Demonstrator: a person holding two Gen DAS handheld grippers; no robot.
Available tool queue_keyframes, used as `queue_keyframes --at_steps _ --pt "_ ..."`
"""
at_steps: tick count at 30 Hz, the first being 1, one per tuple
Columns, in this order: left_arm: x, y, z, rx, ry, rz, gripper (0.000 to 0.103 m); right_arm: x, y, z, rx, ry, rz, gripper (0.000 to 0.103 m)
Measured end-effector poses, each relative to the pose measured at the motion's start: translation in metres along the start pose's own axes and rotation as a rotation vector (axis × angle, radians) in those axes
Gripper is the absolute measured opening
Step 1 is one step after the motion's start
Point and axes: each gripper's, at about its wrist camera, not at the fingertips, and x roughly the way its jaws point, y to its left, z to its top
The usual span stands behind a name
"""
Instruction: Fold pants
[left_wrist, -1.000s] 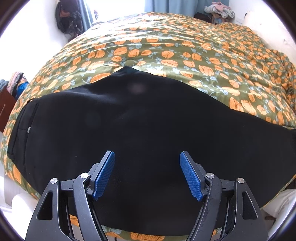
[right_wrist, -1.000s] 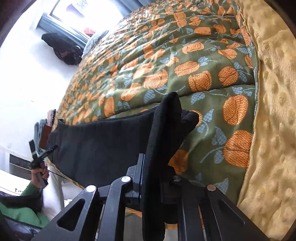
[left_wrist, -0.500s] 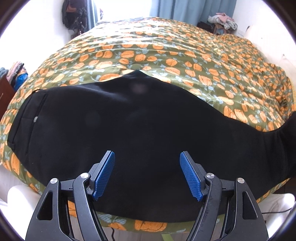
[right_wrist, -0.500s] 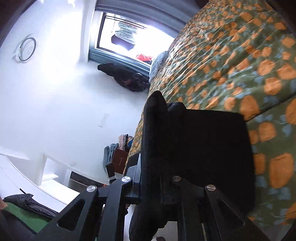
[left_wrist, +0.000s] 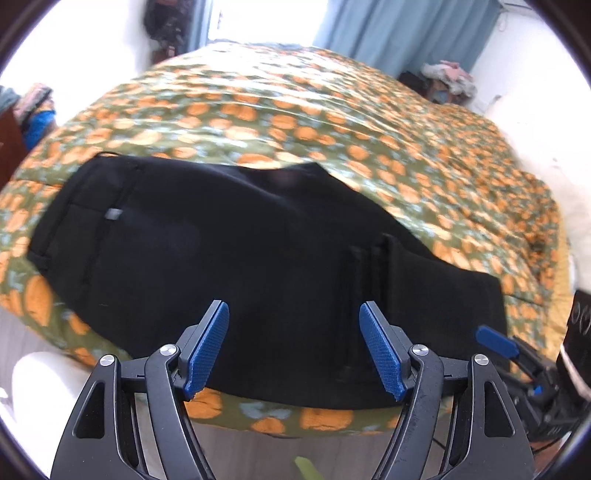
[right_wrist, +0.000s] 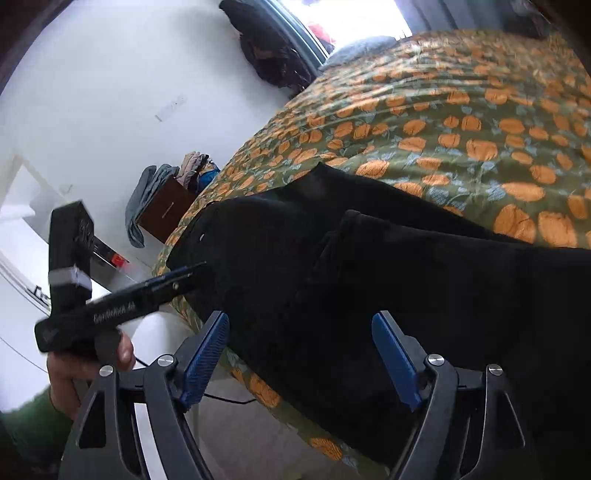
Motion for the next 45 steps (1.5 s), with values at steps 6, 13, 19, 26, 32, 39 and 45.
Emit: queue_keyframes --at_steps 6,13,19,26,32,39,45 --pt "0.041 -0.071 -0.002 0.194 0.089 -0.123 0.042 -0.093 -0.051 -0.073 0.069 -0.075 -0.206 0.093" --pt "0.073 -0.104 -0.008 0.308 0.146 -0.022 0.006 -0.136 -0.103 -0.099 0.269 -0.161 -0.283 0.093" --pt "0.043 -0.098 -0.014 0.309 0.086 0.002 0.004 -0.141 -0.107 -0.097 0.275 -0.195 -0.294 0.093" --pt "0.061 -0.078 -0.024 0.265 0.125 0.039 0.005 -0.144 -0.109 -0.092 0.278 -0.235 -0.338 0.093" --pt "0.065 -0.088 -0.027 0.311 0.117 0.062 0.006 -0.131 -0.108 -0.079 0.228 -0.231 -0.328 0.093" --pt "0.06 -0.086 -0.025 0.3 0.119 0.065 0.027 -0.089 -0.128 -0.077 0.261 -0.088 -0.294 0.095" --pt "0.032 -0.088 -0.013 0.275 0.035 0.056 0.055 -0.121 -0.12 -0.077 0.251 -0.202 -0.329 0.094"
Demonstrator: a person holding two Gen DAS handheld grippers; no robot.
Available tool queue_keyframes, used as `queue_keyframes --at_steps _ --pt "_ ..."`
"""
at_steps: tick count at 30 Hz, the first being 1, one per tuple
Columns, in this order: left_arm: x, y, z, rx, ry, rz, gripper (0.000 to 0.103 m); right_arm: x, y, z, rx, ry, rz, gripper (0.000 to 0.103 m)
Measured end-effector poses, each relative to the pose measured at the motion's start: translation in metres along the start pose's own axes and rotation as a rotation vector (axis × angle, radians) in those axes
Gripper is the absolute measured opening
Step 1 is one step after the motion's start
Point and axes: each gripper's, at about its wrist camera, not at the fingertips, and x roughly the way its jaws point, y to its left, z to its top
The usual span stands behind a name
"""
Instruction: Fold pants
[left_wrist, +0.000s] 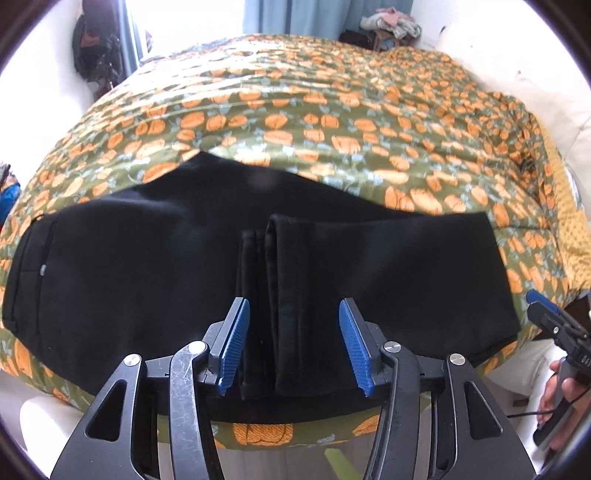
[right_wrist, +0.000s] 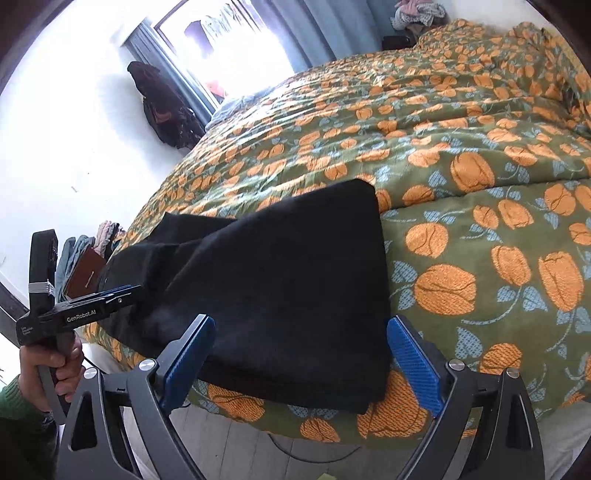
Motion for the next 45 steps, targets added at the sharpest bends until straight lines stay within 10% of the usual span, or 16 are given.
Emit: queue_keyframes --at_steps 20,45 --pt "0.046 0.021 0.0 -0.123 0.15 -0.042 0.077 -0.006 -0.002 -0.003 0.0 -0.011 -0.01 0.094" --pt "0.05 0.01 0.0 -0.052 0.146 0.003 0.066 0.001 -0.002 -0.007 0.007 0.014 -0.001 0.095"
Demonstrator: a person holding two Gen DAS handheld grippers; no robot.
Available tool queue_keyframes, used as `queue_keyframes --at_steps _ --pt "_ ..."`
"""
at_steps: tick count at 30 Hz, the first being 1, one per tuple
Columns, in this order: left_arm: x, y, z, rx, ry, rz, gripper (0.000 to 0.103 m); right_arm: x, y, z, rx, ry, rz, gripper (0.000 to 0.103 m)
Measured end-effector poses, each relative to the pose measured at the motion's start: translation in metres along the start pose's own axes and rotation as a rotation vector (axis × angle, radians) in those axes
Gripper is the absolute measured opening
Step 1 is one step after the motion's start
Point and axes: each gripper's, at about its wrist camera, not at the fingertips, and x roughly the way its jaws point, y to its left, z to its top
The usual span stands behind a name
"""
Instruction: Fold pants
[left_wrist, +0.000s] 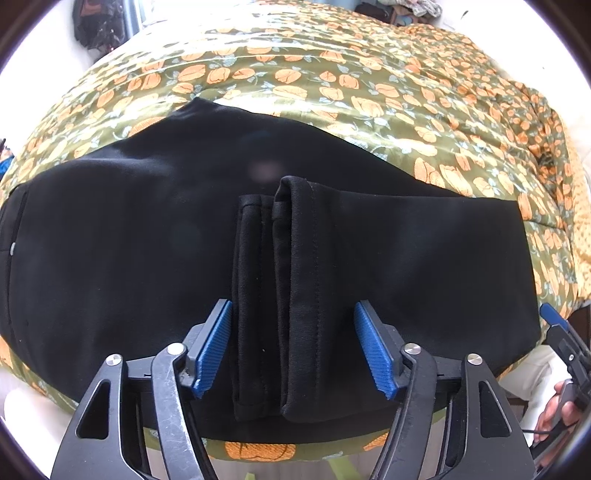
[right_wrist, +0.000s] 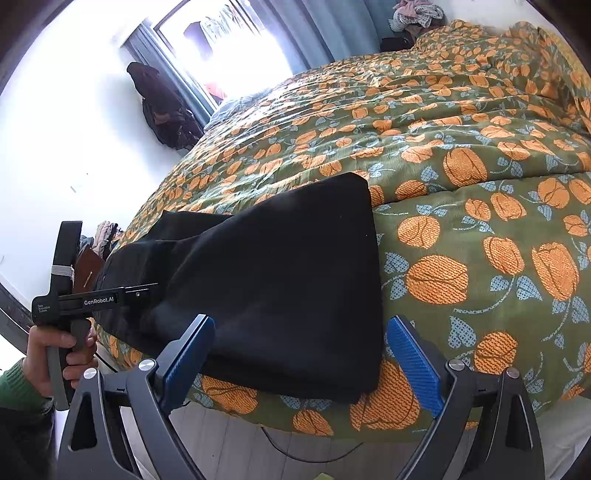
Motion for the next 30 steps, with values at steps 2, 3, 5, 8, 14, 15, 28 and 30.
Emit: queue_keyframes --at_steps 2,3,5,8,14,15,28,30 --pt "0.0 0.002 0.0 -0.008 0.0 -0.003 0.06 -0.001 0.0 0.001 0.0 -0.002 0.0 0.094" --pt "0.0 0.002 0.0 -0.01 0.0 -0.003 0.058 -0.001 0.0 0.001 -0.001 -0.004 0.0 0.094" --pt "-0.001 0.004 0.0 -0.014 -0.001 -0.009 0.046 -0.001 0.0 0.001 -0.004 -0.007 0.001 0.094" --pt "-0.002 0.003 0.0 -0.006 -0.006 0.004 0.026 0.0 0.0 0.001 -0.005 -0.005 0.001 0.094" --pt "-0.014 -0.002 -0.001 0.042 -0.052 0.021 0.007 -0.001 0.0 0.001 -0.007 -0.012 -0.001 0.094" --pt "-0.018 -0.004 -0.001 0.052 -0.062 0.022 0.007 -0.002 0.0 0.002 -0.008 -0.015 -0.002 0.094" --pt "-0.064 -0.017 0.014 0.084 -0.152 -0.031 0.006 -0.008 -0.002 0.005 0.0 -0.044 -0.008 0.094" --pt "-0.068 -0.018 0.015 0.093 -0.159 -0.03 0.006 -0.009 -0.002 0.005 -0.003 -0.047 -0.008 0.094"
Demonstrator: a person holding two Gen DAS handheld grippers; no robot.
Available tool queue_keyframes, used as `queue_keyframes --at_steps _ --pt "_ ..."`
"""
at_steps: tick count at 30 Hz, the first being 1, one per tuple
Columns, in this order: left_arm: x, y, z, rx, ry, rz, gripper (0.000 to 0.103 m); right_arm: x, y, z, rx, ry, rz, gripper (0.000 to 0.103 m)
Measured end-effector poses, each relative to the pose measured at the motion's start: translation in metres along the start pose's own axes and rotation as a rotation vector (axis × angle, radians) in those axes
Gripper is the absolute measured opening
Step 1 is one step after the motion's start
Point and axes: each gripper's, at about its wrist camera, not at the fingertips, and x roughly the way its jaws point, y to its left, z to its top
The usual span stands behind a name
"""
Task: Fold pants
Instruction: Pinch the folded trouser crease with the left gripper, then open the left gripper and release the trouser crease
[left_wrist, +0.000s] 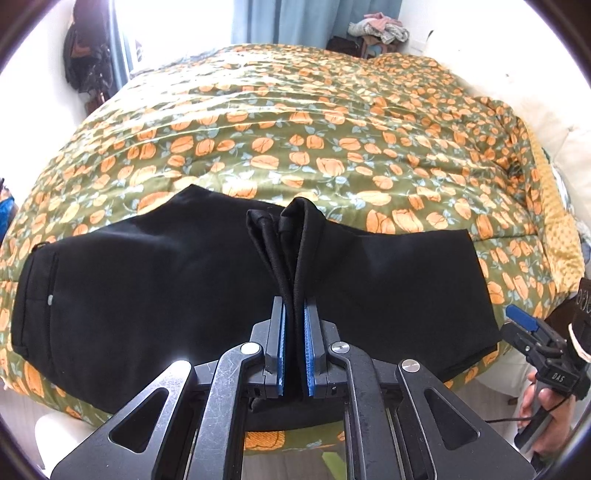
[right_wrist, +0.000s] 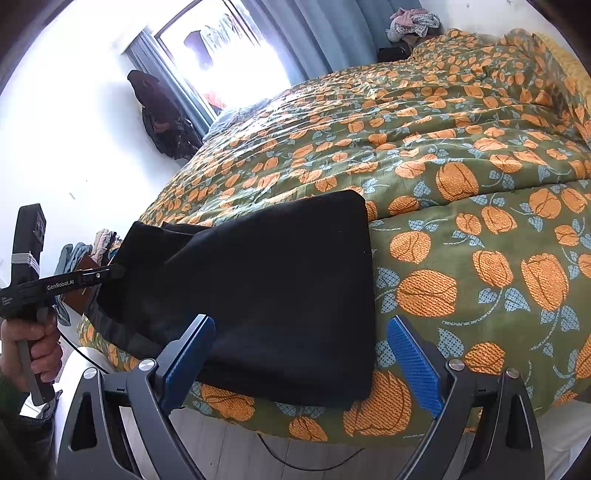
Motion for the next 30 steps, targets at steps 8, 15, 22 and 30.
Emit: queue_keyframes --at_steps 8,15,22,30 --pt "-0.002 -0.002 -0.001 0.01 -0.003 0.008 0.006 -0.003 -0.001 0.001 0.005 -0.016 -0.001 0.094" --pt "-0.008 0.002 -0.001 0.018 -0.016 0.014 0.006 -0.02 -0.01 0.006 0.024 -0.077 -0.016 0.094" --pt "0.02 0.016 -0.016 0.005 0.036 0.031 0.006 -0.045 -0.063 0.017 0.218 -0.15 -0.101 0.095" --pt "0.051 0.025 -0.03 -0.02 0.078 0.014 0.012 0.003 0.015 0.059 -0.068 0.0 0.219 0.094"
